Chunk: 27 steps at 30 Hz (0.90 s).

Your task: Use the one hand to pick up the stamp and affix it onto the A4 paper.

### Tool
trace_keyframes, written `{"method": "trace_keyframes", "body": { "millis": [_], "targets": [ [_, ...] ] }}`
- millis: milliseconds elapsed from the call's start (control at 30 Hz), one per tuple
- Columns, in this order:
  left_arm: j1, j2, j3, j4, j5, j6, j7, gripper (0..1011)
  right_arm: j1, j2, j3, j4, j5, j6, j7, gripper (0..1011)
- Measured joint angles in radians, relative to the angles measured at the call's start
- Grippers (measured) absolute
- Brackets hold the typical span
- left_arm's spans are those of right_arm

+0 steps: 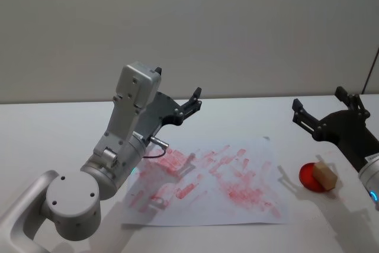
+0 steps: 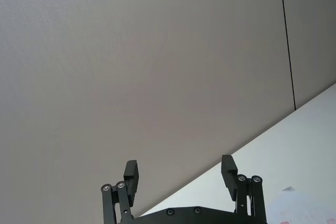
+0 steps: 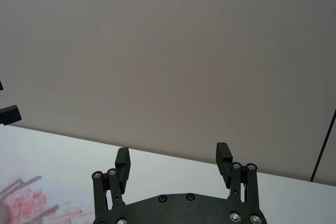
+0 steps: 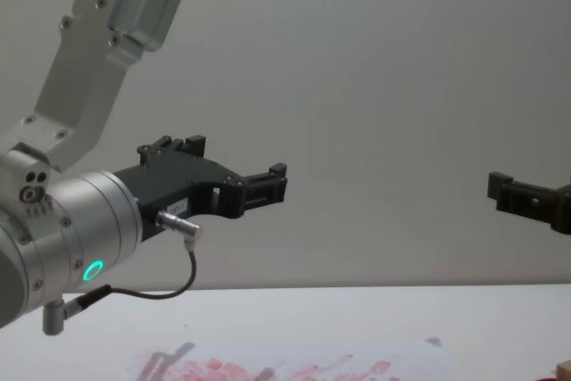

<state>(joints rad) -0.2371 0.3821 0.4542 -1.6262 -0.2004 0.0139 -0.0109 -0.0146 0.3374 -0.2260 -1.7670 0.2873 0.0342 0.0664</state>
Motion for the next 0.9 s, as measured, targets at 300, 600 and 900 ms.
{"method": "trace_keyframes", "body": {
  "millis": [300,600,900],
  "targets": [
    [0.0,0.0,0.0,0.0,0.0,0.0,0.0,1001,0.0,0.0,0.0,0.0,0.0,0.0,0.0,1001],
    [0.0,0.0,0.0,0.0,0.0,0.0,0.0,1001,0.0,0.0,0.0,0.0,0.0,0.0,0.0,1001],
    [0.0,0.0,0.0,0.0,0.0,0.0,0.0,1001,0.0,0.0,0.0,0.0,0.0,0.0,0.0,1001]
  ]
}}
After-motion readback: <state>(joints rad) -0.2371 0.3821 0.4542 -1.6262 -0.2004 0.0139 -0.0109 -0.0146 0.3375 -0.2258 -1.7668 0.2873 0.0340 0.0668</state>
